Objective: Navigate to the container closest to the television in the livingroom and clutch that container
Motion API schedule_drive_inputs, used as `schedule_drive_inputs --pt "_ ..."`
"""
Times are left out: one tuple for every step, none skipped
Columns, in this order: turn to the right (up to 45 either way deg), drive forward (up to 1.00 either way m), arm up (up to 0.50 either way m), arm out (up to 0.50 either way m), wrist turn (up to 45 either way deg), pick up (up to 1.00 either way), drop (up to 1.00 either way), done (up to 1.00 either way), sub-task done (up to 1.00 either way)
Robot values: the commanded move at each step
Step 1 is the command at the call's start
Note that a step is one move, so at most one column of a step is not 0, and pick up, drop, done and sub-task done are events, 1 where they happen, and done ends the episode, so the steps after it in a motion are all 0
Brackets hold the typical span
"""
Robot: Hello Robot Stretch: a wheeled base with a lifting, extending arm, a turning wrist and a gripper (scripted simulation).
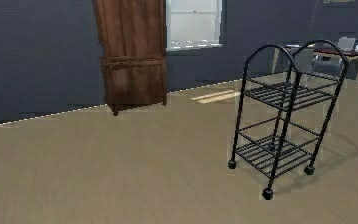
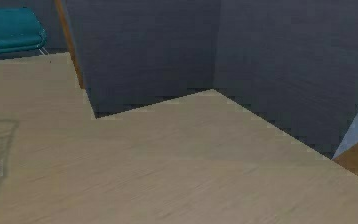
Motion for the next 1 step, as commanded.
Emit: schedule_drive_inputs --pt "-3.0 0.00 0.00 0.00 0.0 0.00 0.00 0.00 0.00"
